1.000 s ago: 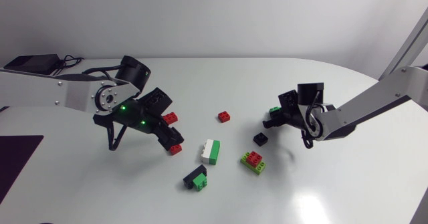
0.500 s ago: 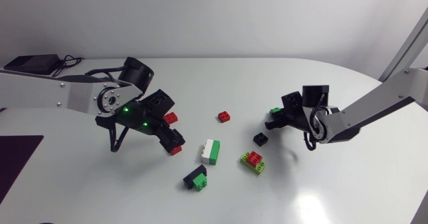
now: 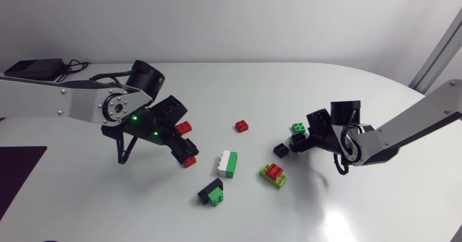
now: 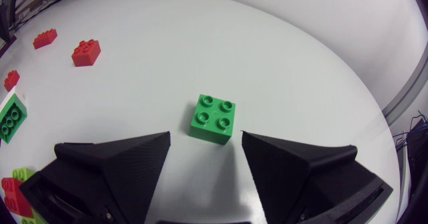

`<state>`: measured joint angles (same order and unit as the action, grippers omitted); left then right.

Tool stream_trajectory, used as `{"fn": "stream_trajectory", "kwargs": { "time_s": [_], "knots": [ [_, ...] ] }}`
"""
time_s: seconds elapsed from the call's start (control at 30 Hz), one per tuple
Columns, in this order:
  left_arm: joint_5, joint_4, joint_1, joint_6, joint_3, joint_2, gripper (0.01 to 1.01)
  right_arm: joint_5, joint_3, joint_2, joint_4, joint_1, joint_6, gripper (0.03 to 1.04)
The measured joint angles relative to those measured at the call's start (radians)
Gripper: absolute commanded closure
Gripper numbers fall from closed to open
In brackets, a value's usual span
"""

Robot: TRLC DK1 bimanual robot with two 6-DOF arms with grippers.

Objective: Separate the duplo bricks

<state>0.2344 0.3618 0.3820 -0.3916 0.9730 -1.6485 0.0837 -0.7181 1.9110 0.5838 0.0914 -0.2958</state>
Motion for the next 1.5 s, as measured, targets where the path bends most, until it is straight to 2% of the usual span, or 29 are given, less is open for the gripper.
{"fn": "stream_trajectory", "kwargs": {
  "time_s": [0.1, 0.27, 0.43, 0.57, 0.63, 0.77, 0.87, 1.17, 1.5],
  "knots": [
    [0.000, 0.000, 0.000, 0.000, 0.000, 0.014, 0.048, 0.007, 0.024, -0.079, -0.043, 0.000, -0.007, 0.15],
    [0.000, 0.031, 0.016, 0.001, 0.000, 0.044, 0.048, 0.024, 0.063, -0.323, -0.153, 0.000, -0.024, 0.14],
    [0.000, 0.039, 0.031, 0.011, 0.000, 0.063, 0.048, 0.086, 0.070, -0.554, -0.358, 0.009, -0.042, 0.14],
    [0.000, 0.043, 0.031, 0.012, 0.000, 0.072, 0.048, 0.111, 0.077, -0.687, -0.526, 0.086, -0.050, 0.14],
    [0.000, 0.042, 0.032, 0.012, -0.003, 0.077, 0.048, 0.117, 0.084, -0.723, -0.578, 0.146, -0.060, 0.14],
    [0.000, 0.042, 0.041, 0.012, -0.027, 0.092, 0.048, 0.119, 0.107, -0.737, -0.631, 0.241, -0.064, 0.14],
    [0.000, 0.043, 0.051, 0.012, -0.046, 0.101, 0.048, 0.119, 0.125, -0.721, -0.634, 0.272, -0.064, 0.14],
    [0.000, 0.045, 0.055, 0.011, -0.054, 0.127, 0.048, 0.120, 0.134, -0.686, -0.695, 0.310, -0.064, 0.15],
    [0.000, 0.045, 0.076, 0.011, -0.055, 0.127, 0.048, 0.123, 0.142, -0.578, -0.708, 0.336, -0.087, 0.18]
  ]
}}
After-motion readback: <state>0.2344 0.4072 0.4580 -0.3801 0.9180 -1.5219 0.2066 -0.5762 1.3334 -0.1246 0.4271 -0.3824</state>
